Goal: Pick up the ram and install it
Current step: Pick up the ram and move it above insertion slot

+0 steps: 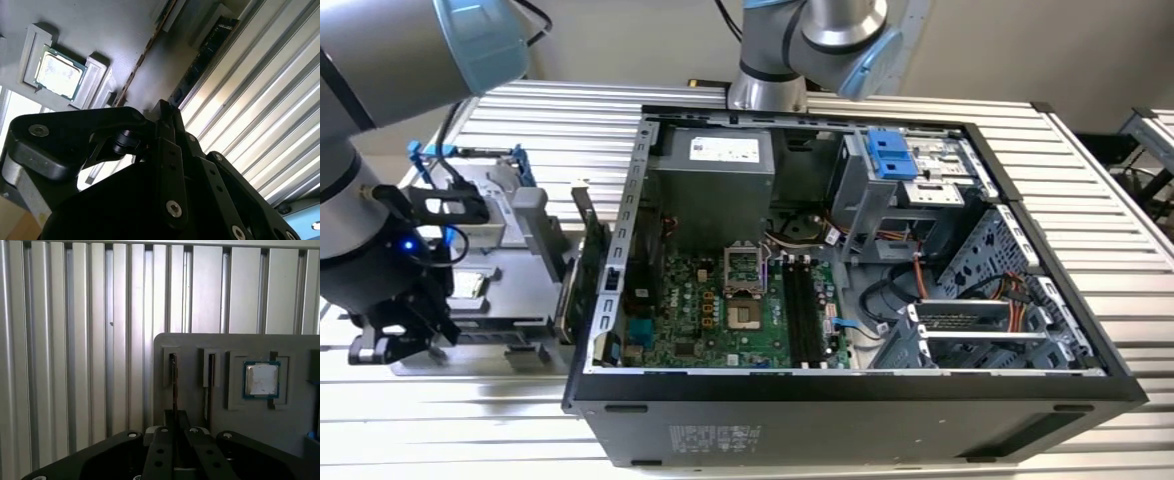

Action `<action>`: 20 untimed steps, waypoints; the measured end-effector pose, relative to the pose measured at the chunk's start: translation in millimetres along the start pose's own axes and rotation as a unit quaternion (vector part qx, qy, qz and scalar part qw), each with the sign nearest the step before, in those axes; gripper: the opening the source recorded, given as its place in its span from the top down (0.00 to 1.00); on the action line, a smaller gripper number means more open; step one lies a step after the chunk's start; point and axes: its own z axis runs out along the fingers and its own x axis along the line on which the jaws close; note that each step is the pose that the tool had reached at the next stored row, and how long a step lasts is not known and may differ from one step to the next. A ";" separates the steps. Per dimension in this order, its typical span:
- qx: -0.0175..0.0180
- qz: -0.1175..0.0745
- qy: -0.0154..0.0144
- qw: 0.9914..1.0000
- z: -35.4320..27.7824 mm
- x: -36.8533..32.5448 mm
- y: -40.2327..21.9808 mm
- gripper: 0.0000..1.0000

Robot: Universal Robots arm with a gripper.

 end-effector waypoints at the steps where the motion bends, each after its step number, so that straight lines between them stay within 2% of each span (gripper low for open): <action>1: 0.000 0.000 0.000 1.000 -0.6 0.0 0.0 1.00; 20: 0.000 0.002 0.000 1.000 -15.9 -0.4 1.2 1.00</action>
